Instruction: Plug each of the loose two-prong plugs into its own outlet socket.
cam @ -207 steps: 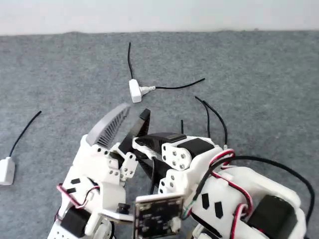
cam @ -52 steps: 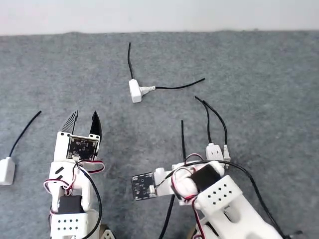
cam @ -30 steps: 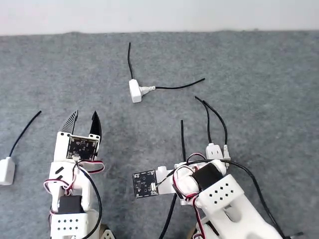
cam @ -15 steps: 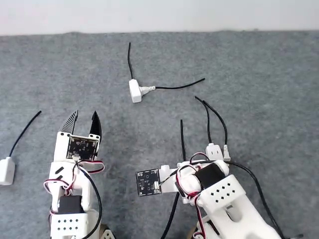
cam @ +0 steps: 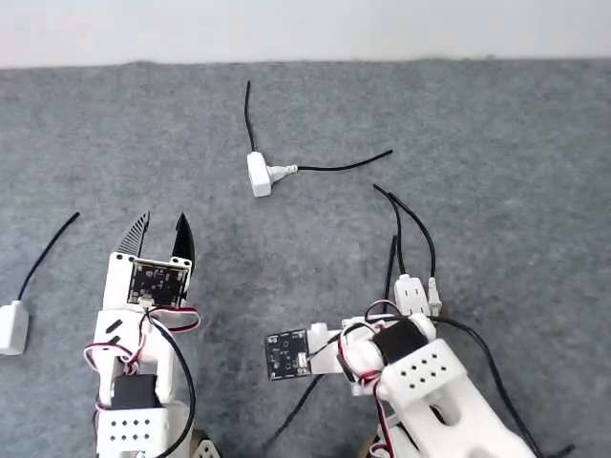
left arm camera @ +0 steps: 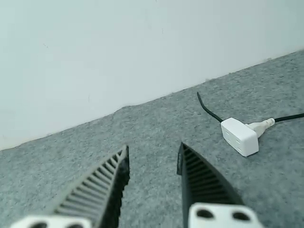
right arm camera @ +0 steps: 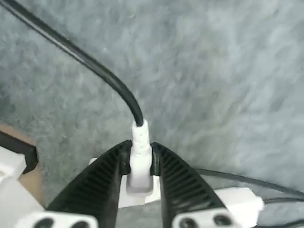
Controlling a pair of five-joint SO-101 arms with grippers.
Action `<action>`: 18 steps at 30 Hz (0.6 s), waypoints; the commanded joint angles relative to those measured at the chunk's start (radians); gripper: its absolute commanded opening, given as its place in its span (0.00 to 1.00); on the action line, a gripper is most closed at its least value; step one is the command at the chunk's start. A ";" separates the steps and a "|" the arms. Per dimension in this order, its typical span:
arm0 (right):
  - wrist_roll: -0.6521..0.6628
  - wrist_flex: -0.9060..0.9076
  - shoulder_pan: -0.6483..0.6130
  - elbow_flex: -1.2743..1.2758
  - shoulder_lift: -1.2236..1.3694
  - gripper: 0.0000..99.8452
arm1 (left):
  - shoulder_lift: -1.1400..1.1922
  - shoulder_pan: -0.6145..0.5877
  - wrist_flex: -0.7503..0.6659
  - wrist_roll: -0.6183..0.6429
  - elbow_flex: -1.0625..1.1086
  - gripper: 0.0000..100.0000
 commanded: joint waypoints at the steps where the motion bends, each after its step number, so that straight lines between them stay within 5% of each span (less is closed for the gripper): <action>1: 0.034 -0.013 0.042 -0.021 -0.007 0.01 | 0.005 -0.002 -0.031 0.003 -0.004 0.16; 18: -0.040 -0.088 0.076 -0.028 -0.007 0.01 | 0.006 -0.002 -0.034 0.003 -0.004 0.16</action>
